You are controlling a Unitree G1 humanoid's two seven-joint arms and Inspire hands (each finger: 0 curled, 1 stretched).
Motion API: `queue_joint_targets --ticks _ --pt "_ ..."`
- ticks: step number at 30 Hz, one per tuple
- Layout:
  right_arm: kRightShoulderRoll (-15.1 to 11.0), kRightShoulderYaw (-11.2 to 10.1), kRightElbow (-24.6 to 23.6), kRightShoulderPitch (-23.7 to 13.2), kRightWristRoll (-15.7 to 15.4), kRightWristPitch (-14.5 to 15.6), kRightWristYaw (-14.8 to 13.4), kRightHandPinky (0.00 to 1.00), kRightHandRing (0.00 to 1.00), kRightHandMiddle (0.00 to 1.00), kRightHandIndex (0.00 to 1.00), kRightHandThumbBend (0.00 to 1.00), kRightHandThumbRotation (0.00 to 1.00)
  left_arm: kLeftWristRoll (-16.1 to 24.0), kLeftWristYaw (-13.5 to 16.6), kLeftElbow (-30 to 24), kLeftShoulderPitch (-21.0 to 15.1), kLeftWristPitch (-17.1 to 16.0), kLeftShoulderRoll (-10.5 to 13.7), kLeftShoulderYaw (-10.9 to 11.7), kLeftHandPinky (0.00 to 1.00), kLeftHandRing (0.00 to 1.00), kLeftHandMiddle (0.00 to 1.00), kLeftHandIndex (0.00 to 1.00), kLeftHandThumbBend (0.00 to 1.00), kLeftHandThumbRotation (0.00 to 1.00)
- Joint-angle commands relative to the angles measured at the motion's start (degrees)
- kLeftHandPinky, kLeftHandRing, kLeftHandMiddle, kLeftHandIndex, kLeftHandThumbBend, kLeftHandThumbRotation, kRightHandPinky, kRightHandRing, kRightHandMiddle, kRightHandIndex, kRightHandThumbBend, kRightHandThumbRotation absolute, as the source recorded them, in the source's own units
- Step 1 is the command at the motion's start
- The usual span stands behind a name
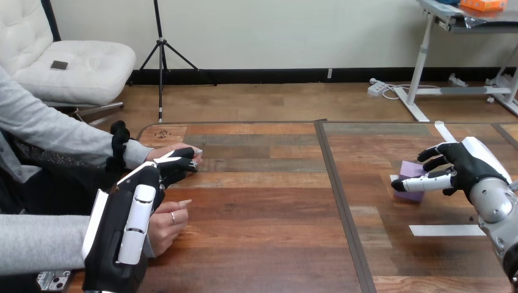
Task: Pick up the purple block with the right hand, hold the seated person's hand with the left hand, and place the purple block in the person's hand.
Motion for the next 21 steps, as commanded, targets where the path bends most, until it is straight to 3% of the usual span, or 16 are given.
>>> queue_joint_targets --ticks 1,21 --pt "-0.2 0.9 -1.7 -0.8 -0.3 -1.4 0.9 0.5 0.64 0.71 0.71 0.94 0.26 -0.3 0.1 -0.2 -2.9 -1.6 0.0 0.5 0.82 0.85 0.79 0.59 0.48 1.0" --pt "-2.4 0.5 -5.8 1.2 0.0 -5.2 2.6 0.49 0.61 0.68 0.71 0.96 0.3 -0.4 -0.1 -0.3 -2.8 -1.1 -0.1 0.2 0.82 0.85 0.79 0.59 0.49 1.0"
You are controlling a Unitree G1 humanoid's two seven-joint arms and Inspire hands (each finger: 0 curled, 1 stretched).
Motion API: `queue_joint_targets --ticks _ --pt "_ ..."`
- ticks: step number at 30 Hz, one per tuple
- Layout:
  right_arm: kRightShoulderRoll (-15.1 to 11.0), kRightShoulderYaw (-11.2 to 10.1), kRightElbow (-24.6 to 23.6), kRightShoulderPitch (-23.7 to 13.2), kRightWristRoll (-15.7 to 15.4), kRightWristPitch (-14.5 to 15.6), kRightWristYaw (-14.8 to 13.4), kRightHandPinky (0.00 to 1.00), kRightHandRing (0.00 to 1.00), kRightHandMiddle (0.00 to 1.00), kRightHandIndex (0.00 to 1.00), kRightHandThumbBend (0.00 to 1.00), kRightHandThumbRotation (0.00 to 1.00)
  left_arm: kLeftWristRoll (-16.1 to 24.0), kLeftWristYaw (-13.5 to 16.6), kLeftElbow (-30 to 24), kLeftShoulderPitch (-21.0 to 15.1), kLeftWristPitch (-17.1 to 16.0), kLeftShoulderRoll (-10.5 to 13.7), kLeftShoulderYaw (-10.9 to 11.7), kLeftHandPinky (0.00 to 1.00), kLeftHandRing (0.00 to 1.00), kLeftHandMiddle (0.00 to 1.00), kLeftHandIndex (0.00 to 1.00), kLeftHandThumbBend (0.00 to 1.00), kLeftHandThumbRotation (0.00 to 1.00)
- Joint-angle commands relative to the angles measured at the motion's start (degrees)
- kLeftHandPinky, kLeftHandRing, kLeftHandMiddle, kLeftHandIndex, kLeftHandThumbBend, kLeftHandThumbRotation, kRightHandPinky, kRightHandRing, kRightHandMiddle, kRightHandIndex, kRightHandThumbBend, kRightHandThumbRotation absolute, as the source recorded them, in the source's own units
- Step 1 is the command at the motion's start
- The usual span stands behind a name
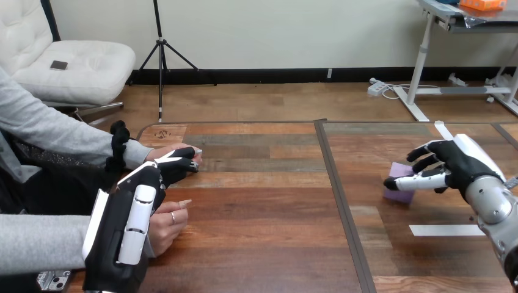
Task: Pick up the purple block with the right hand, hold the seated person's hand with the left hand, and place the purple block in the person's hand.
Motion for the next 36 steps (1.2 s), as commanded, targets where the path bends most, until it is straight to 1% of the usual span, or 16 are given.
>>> queue_joint_targets --ticks 1,9,12,15,21,25,33,36 --pt "-2.3 0.0 -3.9 0.0 0.4 -1.9 0.7 0.49 0.61 0.68 0.71 0.96 0.3 -0.3 0.1 -0.1 -2.8 -1.3 -0.1 0.3 0.82 0.85 0.79 0.59 0.49 1.0" --pt "-3.2 -0.3 -7.0 1.5 0.5 -2.6 1.7 0.52 0.64 0.69 0.71 0.95 0.31 -0.1 0.2 0.1 -3.0 -1.5 -0.2 0.3 0.82 0.85 0.79 0.59 0.47 1.0" --pt "-3.4 -0.7 -8.6 2.2 0.9 -2.5 2.3 0.54 0.65 0.7 0.72 0.95 0.31 -0.4 -0.1 -0.7 -2.6 -0.4 0.2 0.2 0.83 0.85 0.79 0.59 0.47 1.0" --pt "-3.7 -1.1 -10.0 2.9 1.3 -2.6 2.9 0.55 0.65 0.7 0.72 0.95 0.3 -0.4 0.0 -0.8 -2.6 -0.3 0.1 0.2 0.83 0.86 0.8 0.59 0.46 1.0" --pt "-4.0 -1.3 -12.4 4.1 1.5 -3.0 3.0 0.57 0.66 0.71 0.72 0.96 0.3 -1.3 -0.6 -0.6 -2.7 0.0 0.1 0.0 0.86 0.87 0.8 0.59 0.46 1.0" --pt "-4.1 -2.0 -13.7 4.7 2.2 -4.0 3.0 0.59 0.67 0.71 0.72 0.96 0.3 -1.6 -0.8 -0.1 -2.9 -0.1 0.0 0.0 0.87 0.87 0.8 0.59 0.46 1.0" --pt "-4.4 -2.5 -16.7 5.3 3.1 -3.3 3.6 0.62 0.7 0.72 0.73 0.94 0.3 -1.6 -1.0 0.5 -3.3 -0.7 -0.2 0.0 0.88 0.87 0.8 0.59 0.47 1.0" --pt "-4.4 -3.1 -17.7 5.5 3.8 -3.5 3.9 0.63 0.7 0.72 0.73 0.94 0.29 -1.6 -0.9 0.5 -3.3 -0.6 -0.3 0.0 0.88 0.87 0.8 0.59 0.47 1.0"
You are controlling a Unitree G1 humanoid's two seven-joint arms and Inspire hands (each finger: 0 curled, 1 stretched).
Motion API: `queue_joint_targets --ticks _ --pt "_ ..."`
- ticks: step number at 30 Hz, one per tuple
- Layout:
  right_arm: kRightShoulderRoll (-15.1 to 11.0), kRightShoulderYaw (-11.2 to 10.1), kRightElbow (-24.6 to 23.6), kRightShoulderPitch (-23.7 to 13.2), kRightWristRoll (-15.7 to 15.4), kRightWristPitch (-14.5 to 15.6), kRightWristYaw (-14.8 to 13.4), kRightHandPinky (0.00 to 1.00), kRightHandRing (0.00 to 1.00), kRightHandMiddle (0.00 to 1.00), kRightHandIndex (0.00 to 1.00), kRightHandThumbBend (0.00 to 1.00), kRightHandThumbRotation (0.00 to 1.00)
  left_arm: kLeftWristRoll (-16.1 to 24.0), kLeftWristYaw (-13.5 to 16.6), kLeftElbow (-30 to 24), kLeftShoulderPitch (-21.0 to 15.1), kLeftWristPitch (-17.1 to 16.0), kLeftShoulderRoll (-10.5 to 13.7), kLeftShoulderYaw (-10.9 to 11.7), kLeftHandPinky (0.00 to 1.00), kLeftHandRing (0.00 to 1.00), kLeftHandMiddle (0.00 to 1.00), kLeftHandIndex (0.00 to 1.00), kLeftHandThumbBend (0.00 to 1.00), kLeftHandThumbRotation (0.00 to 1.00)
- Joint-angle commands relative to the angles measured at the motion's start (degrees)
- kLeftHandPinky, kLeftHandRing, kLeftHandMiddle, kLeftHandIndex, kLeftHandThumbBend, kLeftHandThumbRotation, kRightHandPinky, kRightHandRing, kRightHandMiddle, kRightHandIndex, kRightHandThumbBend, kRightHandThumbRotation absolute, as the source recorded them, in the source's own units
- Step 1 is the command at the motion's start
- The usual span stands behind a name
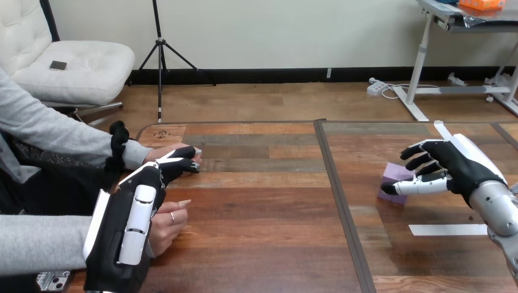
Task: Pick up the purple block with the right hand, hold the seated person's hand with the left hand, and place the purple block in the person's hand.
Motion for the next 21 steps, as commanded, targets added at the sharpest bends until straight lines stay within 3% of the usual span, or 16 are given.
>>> queue_joint_targets --ticks 1,21 --pt "-1.8 -2.1 -5.1 -2.5 1.8 -0.9 0.3 0.63 0.7 0.72 0.73 0.94 0.29 -0.5 0.0 0.4 -3.3 -0.8 -0.3 0.2 0.88 0.87 0.8 0.59 0.47 1.0" --pt "-2.3 -4.1 -8.8 -3.7 3.4 0.0 1.3 0.63 0.7 0.72 0.73 0.97 0.33 0.1 0.5 0.0 -3.3 -0.5 -0.2 0.3 0.88 0.86 0.8 0.59 0.47 1.0"
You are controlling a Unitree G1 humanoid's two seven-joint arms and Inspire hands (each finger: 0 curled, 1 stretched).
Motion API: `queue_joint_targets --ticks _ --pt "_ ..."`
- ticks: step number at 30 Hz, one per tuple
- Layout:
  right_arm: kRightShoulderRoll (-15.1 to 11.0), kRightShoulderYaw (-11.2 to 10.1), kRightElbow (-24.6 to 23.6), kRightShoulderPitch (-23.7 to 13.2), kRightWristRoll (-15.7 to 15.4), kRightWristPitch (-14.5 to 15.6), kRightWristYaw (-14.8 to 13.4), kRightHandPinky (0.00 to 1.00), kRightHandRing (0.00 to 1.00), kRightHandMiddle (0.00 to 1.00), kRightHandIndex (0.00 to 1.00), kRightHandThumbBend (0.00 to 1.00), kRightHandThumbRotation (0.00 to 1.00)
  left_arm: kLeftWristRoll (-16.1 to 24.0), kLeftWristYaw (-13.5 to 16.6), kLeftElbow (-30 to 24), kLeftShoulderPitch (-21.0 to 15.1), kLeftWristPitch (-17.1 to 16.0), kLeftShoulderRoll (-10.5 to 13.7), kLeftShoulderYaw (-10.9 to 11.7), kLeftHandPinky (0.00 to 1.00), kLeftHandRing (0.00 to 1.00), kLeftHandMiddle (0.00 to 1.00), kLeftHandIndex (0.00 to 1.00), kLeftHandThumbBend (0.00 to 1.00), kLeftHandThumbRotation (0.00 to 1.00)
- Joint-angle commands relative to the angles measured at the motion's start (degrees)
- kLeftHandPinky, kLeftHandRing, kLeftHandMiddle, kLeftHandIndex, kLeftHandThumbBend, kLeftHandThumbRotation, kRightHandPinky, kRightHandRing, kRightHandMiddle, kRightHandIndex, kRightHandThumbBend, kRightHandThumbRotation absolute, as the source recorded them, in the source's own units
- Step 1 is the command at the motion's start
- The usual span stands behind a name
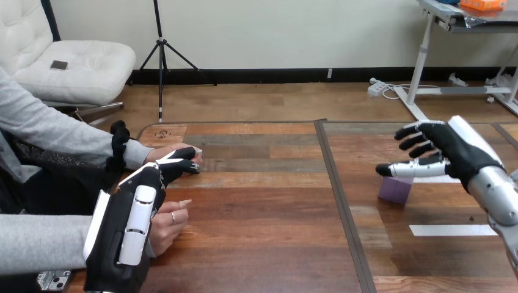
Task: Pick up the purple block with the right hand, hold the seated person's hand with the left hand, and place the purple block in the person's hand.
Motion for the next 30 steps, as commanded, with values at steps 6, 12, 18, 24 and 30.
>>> queue_joint_targets --ticks 6,12,18,24,30 --pt "-2.2 -2.6 -3.7 -4.5 1.6 0.1 0.1 0.62 0.69 0.7 0.72 0.99 0.34 0.9 1.0 0.1 -3.5 -1.2 -0.1 0.4 0.87 0.86 0.8 0.58 0.45 1.0" --pt "-2.2 -2.6 -3.4 -5.6 1.6 0.5 0.4 0.62 0.69 0.71 0.73 0.99 0.35 0.4 0.8 1.2 -4.1 -2.2 -0.3 0.5 0.87 0.85 0.79 0.58 0.45 1.0" --pt "-1.6 -2.0 -1.4 -7.3 0.9 0.8 -0.3 0.63 0.7 0.72 0.74 1.0 0.36 0.2 0.7 1.0 -4.0 -1.7 0.0 0.4 0.86 0.85 0.79 0.58 0.48 1.0" --pt "-1.1 -0.6 1.3 -8.9 -0.8 0.4 -1.2 0.63 0.72 0.74 0.75 1.0 0.36 0.0 0.5 1.0 -4.1 -1.7 0.1 0.4 0.84 0.84 0.78 0.58 0.51 1.0" --pt "-0.3 -0.3 4.7 -10.5 -0.9 -0.3 -0.1 0.63 0.73 0.76 0.76 1.0 0.34 -0.2 0.2 0.3 -3.9 -0.9 0.3 0.3 0.83 0.85 0.79 0.58 0.49 1.0"
